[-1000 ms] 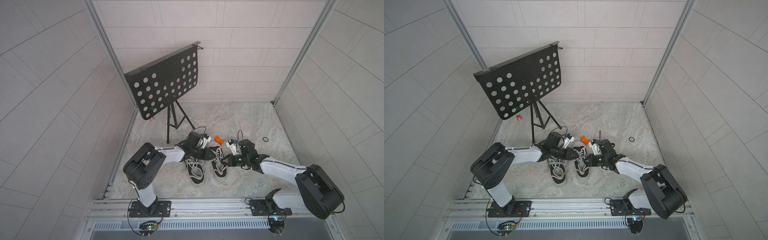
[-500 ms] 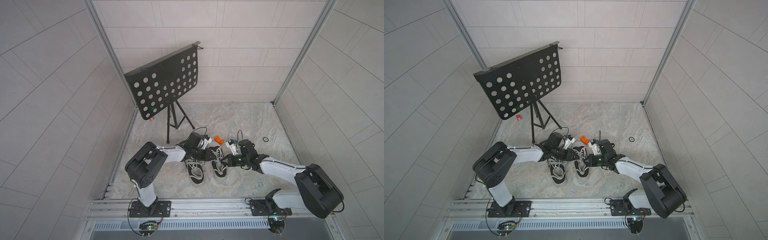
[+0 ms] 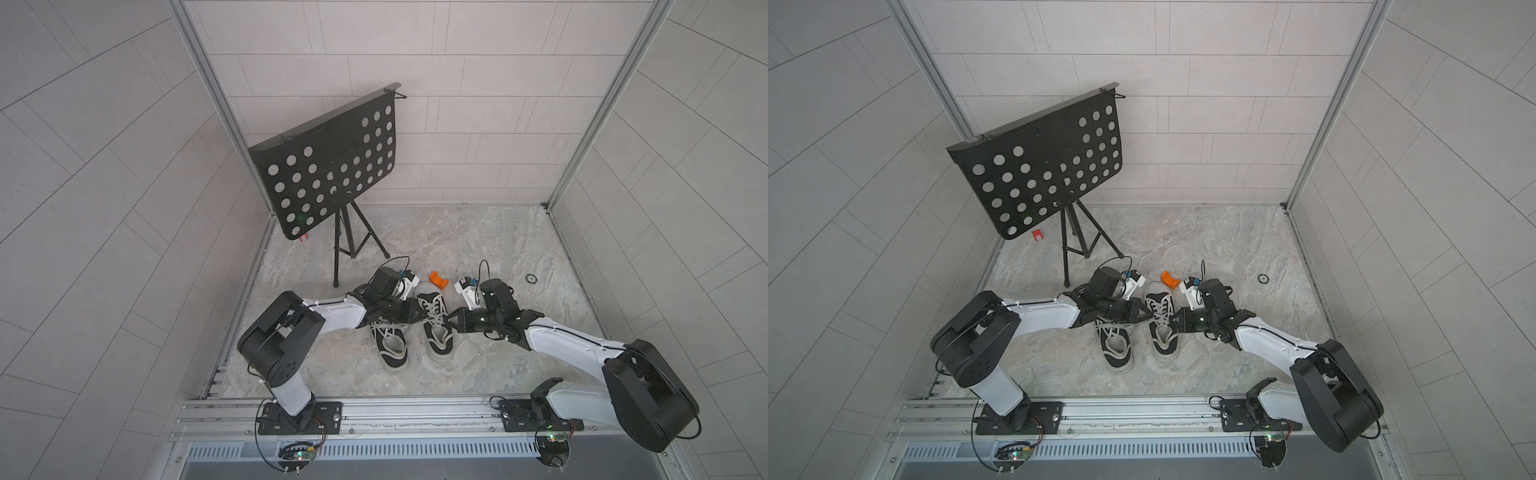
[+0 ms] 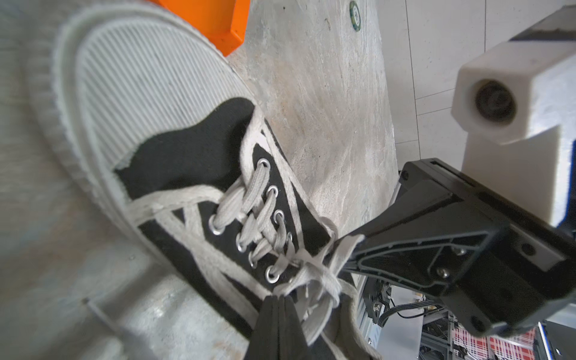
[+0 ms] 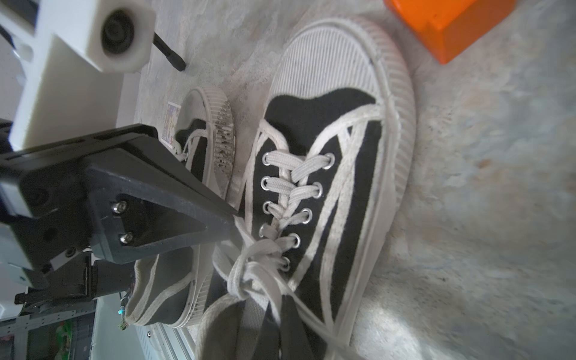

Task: Tie the shoes
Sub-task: Tie the shoelace on the shoe.

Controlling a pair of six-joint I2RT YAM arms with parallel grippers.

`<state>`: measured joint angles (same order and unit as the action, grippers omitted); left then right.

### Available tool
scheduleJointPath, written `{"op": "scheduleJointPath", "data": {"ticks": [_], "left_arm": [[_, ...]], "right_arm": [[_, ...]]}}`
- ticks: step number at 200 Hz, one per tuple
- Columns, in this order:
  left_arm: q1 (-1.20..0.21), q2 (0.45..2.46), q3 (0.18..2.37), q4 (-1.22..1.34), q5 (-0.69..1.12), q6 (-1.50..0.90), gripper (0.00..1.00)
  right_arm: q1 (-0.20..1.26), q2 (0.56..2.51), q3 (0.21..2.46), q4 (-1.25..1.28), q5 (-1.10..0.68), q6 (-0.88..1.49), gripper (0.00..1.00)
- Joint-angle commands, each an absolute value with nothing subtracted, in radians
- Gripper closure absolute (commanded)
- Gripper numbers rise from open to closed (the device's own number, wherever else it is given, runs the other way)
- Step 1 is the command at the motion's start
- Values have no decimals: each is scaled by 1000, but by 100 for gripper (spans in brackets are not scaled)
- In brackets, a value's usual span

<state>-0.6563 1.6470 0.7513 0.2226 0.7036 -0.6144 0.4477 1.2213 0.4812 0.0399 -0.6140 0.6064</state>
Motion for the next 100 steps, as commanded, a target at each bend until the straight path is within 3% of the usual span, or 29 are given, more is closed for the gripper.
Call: {"op": "scheduleJointPath", "data": {"ticks": [1,100], "left_arm": [[-639,1586,711,226,653,-624,100],[-571,1517,602,204,509,-642,100]], "right_arm": [[432,1164,466,-46,-552,593,100],[334,1126,439,-142,-527,590,100]]}}
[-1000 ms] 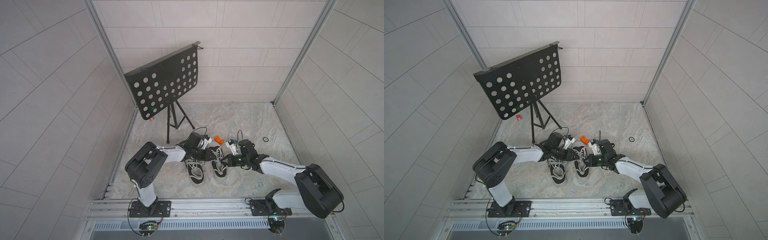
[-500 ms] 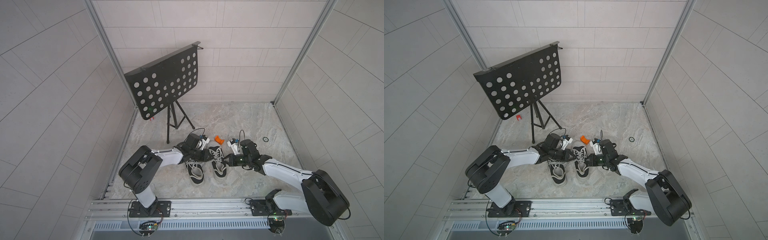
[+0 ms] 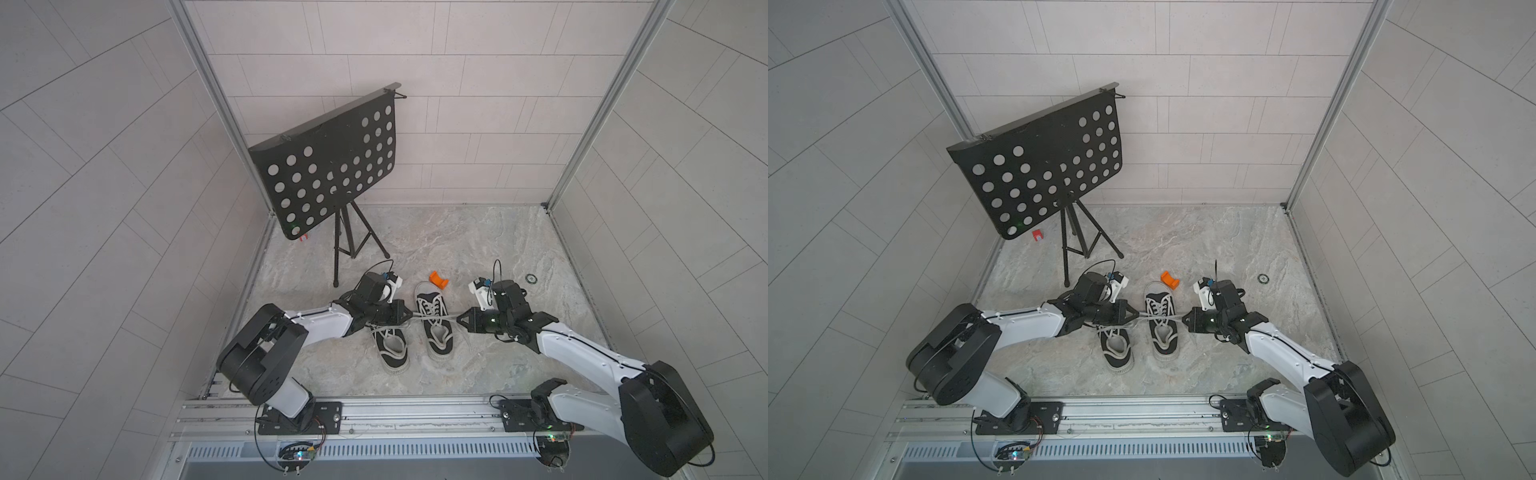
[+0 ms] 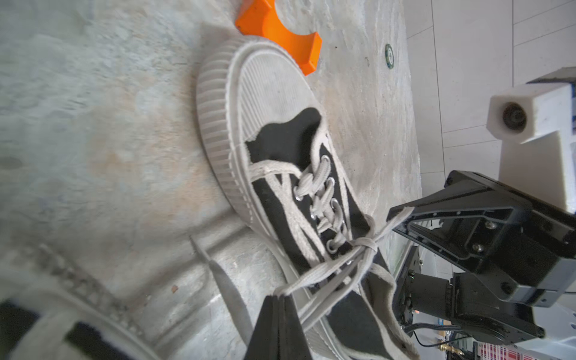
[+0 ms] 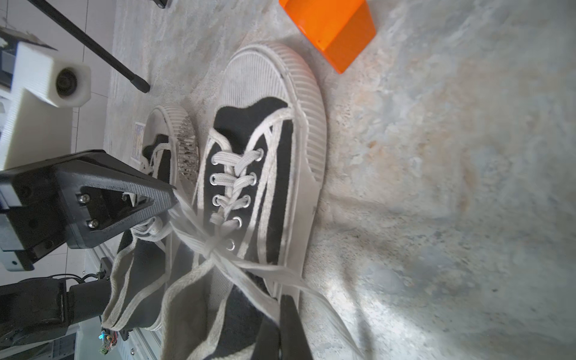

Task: Tie the shoes
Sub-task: Tie the shoelace on the shoe, then reset both arms

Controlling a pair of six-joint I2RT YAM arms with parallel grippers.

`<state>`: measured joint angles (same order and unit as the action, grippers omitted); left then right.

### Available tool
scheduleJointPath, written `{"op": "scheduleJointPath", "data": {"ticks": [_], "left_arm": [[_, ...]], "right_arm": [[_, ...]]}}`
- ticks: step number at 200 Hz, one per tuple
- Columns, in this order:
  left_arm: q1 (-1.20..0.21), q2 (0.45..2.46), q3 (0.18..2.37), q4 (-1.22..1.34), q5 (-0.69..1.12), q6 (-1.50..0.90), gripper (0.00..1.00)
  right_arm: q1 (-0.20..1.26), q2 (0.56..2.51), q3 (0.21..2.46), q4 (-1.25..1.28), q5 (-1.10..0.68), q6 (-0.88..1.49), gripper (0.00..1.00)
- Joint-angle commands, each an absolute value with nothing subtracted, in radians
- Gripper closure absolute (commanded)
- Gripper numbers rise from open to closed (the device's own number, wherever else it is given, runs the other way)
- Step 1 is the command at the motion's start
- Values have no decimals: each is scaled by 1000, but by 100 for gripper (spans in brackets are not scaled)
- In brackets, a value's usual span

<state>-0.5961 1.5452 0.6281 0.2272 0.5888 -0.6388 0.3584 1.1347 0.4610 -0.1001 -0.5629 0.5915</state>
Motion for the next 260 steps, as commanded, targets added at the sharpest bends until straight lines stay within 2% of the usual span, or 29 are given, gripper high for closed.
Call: {"op": "scheduleJointPath", "data": {"ticks": [1,68,75,85,97,104,117,134,149,170,196,230,240,260], "left_arm": [[-570,1517,601,204,509,-642,100],[-562,1494,618,192,522,-599,100],[-563,1477,629,171,517,-583,87],[-563,1436,643,130,494,-551,55],[-563,1370,660,59,450,-505,25],[-563,1330,672,7,412,-476,15],[-563,1254,690,-88,330,-415,4],[-561,1147,687,-200,177,-360,1],[-557,1045,649,-255,17,-337,0],[-526,892,557,-239,-183,-340,0],[-442,732,458,-174,-388,-340,0],[-205,696,413,-77,-381,-348,0],[-128,732,404,-40,-362,-359,0],[-48,834,393,42,-395,-340,0]], "right_arm": [[332,1127,438,-142,-526,590,100],[311,1127,462,-136,-575,557,100],[311,1118,472,-149,-576,547,92],[311,1094,487,-175,-565,535,73],[310,1051,503,-213,-536,524,51],[308,1022,511,-233,-517,521,42],[299,967,526,-278,-462,521,30],[271,884,529,-313,-374,517,16],[205,823,524,-329,-341,521,9],[65,777,512,-316,-313,523,6],[-59,755,486,-254,-166,511,5],[-80,740,397,-39,149,414,4],[-81,751,344,77,195,356,0],[-80,809,252,290,229,283,0]]}}
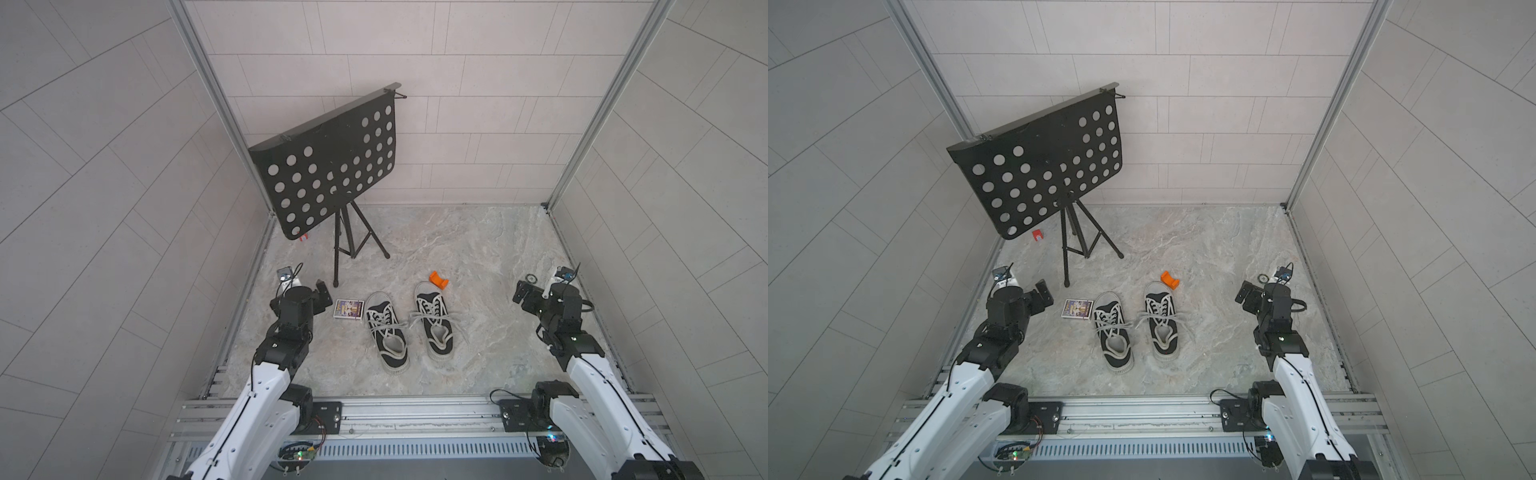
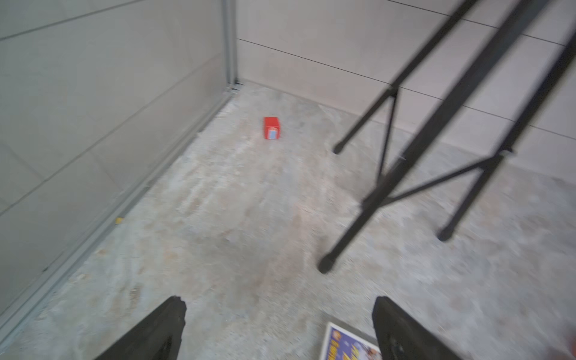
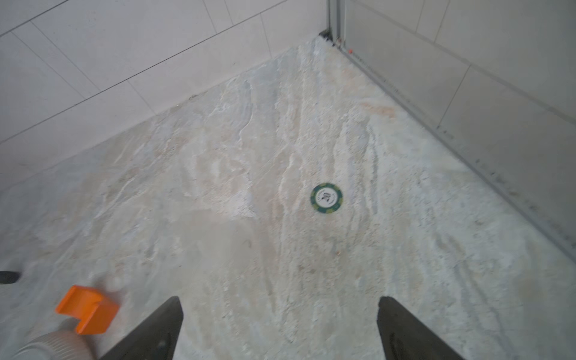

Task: Tie the shoes
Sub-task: Reset both arms

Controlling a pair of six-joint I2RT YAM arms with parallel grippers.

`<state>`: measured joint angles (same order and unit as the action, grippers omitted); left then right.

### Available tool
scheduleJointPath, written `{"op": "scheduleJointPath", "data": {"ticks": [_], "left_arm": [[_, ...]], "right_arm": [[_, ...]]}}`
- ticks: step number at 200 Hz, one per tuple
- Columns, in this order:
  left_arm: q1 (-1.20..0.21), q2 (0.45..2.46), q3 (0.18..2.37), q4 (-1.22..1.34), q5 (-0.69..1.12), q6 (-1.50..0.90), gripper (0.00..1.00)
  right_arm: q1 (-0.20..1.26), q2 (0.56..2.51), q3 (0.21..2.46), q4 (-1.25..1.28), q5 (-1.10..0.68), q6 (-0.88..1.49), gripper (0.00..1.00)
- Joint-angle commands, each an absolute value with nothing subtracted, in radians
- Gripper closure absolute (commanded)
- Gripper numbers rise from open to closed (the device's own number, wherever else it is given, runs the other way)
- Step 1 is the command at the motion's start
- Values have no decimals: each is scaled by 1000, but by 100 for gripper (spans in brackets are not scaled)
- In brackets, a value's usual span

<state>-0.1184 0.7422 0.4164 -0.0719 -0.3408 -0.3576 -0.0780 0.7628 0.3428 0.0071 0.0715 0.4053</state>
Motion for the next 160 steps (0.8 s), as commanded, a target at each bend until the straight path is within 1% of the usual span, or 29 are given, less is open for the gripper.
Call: {"op": "scheduleJointPath", "data": {"ticks": [1,13,30,42,59,76,86,99,115,122,131,148,160], "left_arm": [[-47,840,392,47,-398,-336,0],[-45,900,356,190,-433,-297,0],[-45,1006,299,453,-409,-208,0],[-44,1095,299,567,-381,-158,0],[-44,1221,299,707,-306,-99,0],[-44,1327,301,835,-258,-59,0],[-42,1383,338,800,-227,-47,0],[-43,1476,357,854,-181,-23,0],[-44,1568,375,933,-140,1,0],[-43,1562,403,857,-151,-6,0],[-43,1531,466,676,-179,-22,0],[-43,1564,426,826,-187,-28,0],[-42,1539,442,743,-180,-24,0]], "right_arm": [[-80,814,250,299,229,280,0],[-81,881,210,408,212,250,0],[-80,1006,195,566,177,214,0],[-79,1069,242,547,132,192,0],[-75,1172,251,688,82,166,0],[-69,1236,289,702,44,151,0],[-69,1264,307,708,30,142,0],[-67,1295,326,710,9,132,0],[-52,1246,339,592,20,128,0],[-45,1213,322,584,39,117,0],[-44,1182,297,592,57,106,0],[-44,1159,307,527,76,92,0],[-44,1159,309,525,77,92,0]]}}
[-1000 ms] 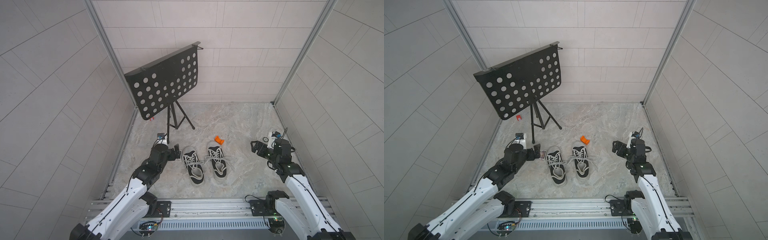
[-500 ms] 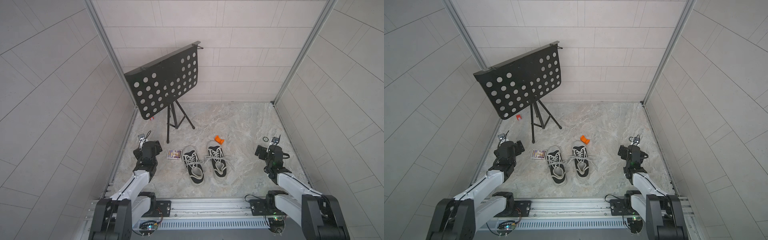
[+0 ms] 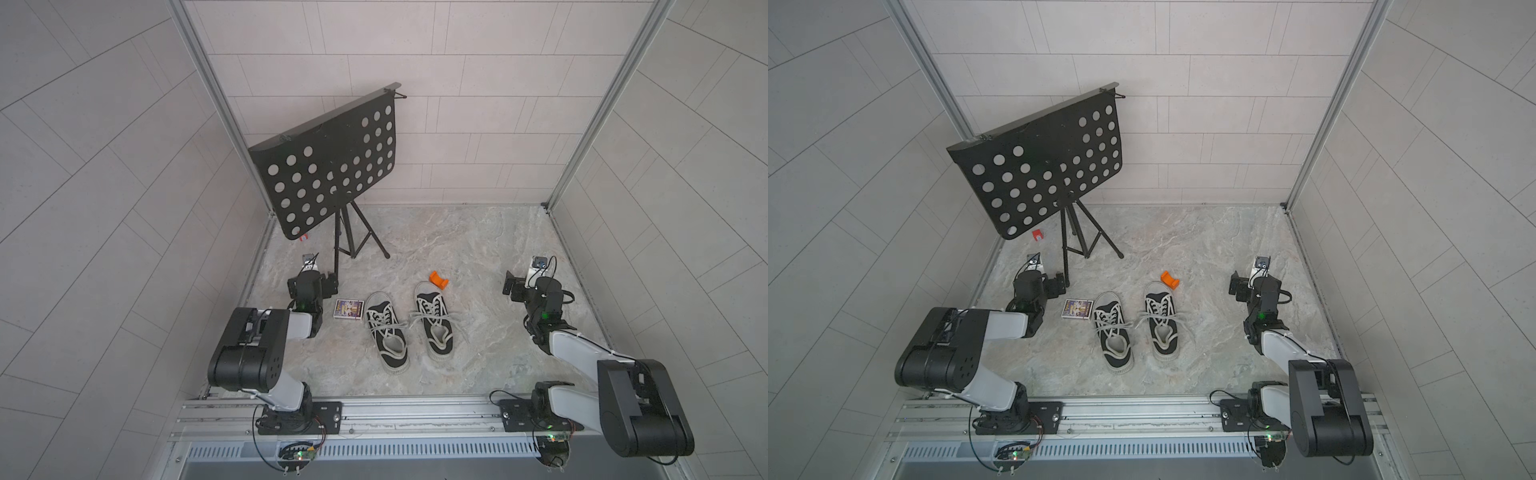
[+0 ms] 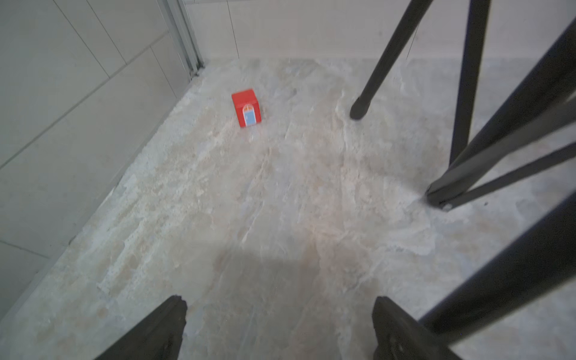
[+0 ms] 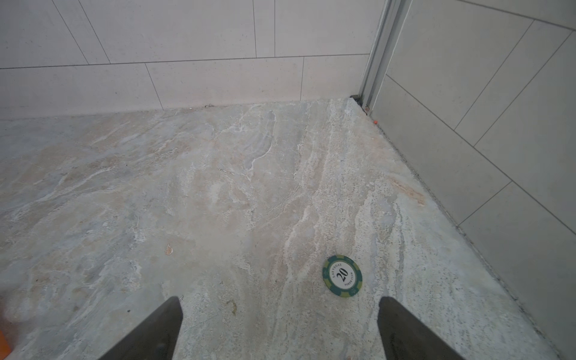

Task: Tie the shoes
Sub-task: Reset both arms

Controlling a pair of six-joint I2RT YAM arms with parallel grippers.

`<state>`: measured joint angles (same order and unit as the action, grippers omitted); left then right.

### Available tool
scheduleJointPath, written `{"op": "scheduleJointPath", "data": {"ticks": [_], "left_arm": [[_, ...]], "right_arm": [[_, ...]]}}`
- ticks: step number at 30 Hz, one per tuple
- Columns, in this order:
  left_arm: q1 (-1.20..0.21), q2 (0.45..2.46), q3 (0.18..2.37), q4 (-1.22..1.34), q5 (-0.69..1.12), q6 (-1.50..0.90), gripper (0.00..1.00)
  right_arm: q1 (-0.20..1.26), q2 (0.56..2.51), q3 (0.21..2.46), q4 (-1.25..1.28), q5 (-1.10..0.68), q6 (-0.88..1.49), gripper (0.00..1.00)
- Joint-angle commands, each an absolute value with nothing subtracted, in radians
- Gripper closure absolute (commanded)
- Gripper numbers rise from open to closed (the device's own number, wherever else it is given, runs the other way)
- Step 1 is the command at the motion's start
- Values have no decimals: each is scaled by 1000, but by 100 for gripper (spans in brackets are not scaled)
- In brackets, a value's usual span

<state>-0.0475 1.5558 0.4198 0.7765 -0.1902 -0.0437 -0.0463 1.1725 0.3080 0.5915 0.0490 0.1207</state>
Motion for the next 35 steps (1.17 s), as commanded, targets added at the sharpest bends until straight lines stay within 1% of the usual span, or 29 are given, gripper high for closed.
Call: {"op": "scheduleJointPath", "data": {"ticks": [1,2,4,6,7,9,11,14,17,19,23,25,28,35], "left_arm": [[-42,1534,446,728,-179,-24,0],[-43,1526,454,715,-173,-22,0],[-43,1547,434,780,-181,-27,0],[-43,1527,457,703,-176,-22,0],[-42,1538,444,750,-181,-25,0],[-42,1528,453,715,-177,-23,0],[-43,1537,449,737,-180,-25,0],[-43,1535,451,730,-180,-25,0],[-42,1534,451,725,-179,-25,0],[-44,1534,451,724,-178,-25,0],[-43,1531,451,722,-179,-26,0],[-41,1534,451,723,-180,-25,0],[-42,1535,455,718,-179,-25,0],[-43,1531,451,724,-181,-25,0]], "right_arm": [[-44,1159,309,525,77,92,0],[-43,1162,313,522,76,92,0],[-42,1166,315,519,71,87,0],[-42,1174,319,522,63,91,0],[-41,1184,319,546,45,92,0],[-36,1218,319,600,5,97,0],[-26,1260,332,649,-5,84,0],[-22,1361,352,764,-51,41,0],[-20,1504,380,847,-102,9,0],[-27,1550,360,940,-94,36,0],[-30,1523,393,825,-88,34,0],[-32,1541,380,882,-85,46,0],[-31,1527,392,835,-88,37,0],[-32,1530,382,858,-86,41,0]]}}
